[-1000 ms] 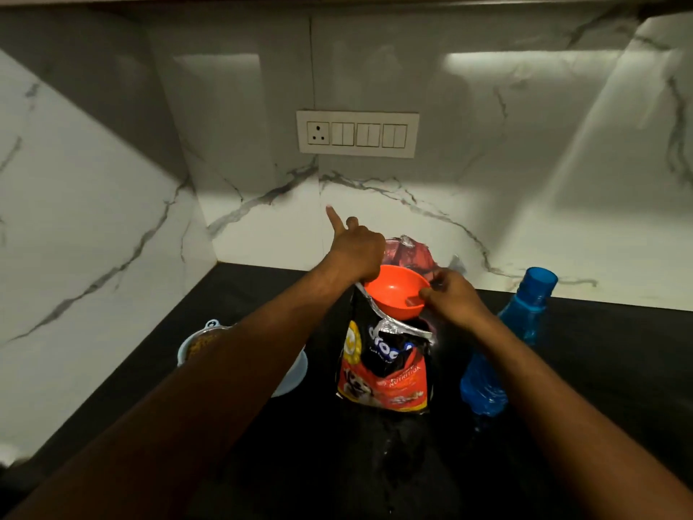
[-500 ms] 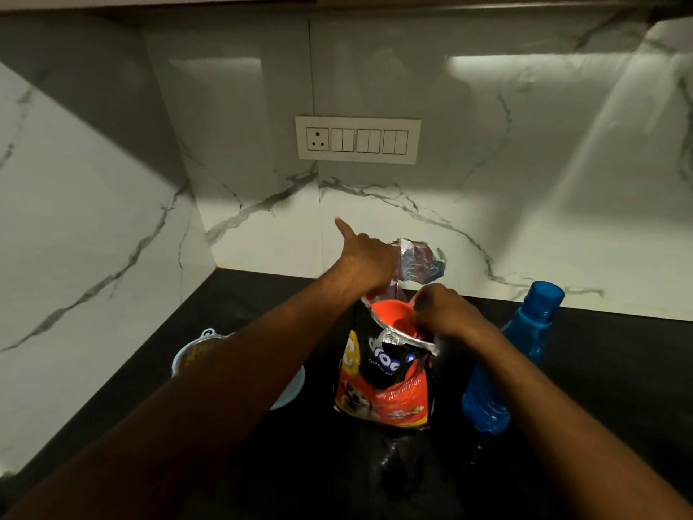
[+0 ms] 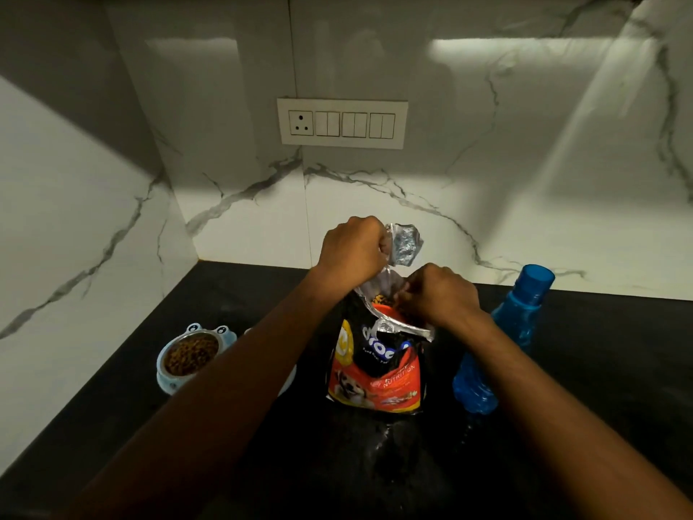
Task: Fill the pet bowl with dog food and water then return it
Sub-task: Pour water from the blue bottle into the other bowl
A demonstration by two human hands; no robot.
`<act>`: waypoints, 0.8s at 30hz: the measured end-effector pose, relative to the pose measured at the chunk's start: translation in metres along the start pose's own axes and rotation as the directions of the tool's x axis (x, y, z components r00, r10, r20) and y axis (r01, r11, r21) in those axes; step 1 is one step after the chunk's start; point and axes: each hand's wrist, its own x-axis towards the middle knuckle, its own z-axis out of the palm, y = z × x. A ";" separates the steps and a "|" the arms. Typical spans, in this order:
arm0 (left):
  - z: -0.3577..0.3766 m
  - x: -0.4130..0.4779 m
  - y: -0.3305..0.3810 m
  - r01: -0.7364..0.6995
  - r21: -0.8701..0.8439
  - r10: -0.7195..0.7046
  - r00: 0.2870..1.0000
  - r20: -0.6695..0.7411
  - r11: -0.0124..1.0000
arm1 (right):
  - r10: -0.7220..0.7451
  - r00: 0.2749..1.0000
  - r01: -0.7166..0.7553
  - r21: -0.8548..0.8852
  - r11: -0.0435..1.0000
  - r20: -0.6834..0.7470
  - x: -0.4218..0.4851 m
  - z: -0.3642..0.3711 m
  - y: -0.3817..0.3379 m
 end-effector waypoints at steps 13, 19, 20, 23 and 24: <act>0.005 -0.034 0.035 -0.097 -0.422 0.103 0.995 -0.009 0.901 | 0.192 0.937 0.082 0.715 0.694 -0.293 -0.060 0.012 0.032; 0.020 -0.052 0.090 -0.184 -0.464 0.221 0.975 0.026 0.866 | 0.326 0.852 0.137 0.777 0.615 -0.409 -0.087 0.020 0.067; 0.027 -0.053 0.099 -0.181 -0.465 0.230 0.972 0.050 0.867 | 0.380 0.811 0.146 0.782 0.605 -0.445 -0.093 0.024 0.075; 0.049 -0.058 0.124 -0.173 -0.455 0.259 0.957 0.133 0.874 | 0.500 0.676 0.119 0.750 0.650 -0.541 -0.107 0.040 0.096; 0.058 -0.058 0.129 -0.143 -0.466 0.244 0.956 0.165 0.873 | 0.520 0.676 0.064 0.745 0.664 -0.521 -0.108 0.047 0.104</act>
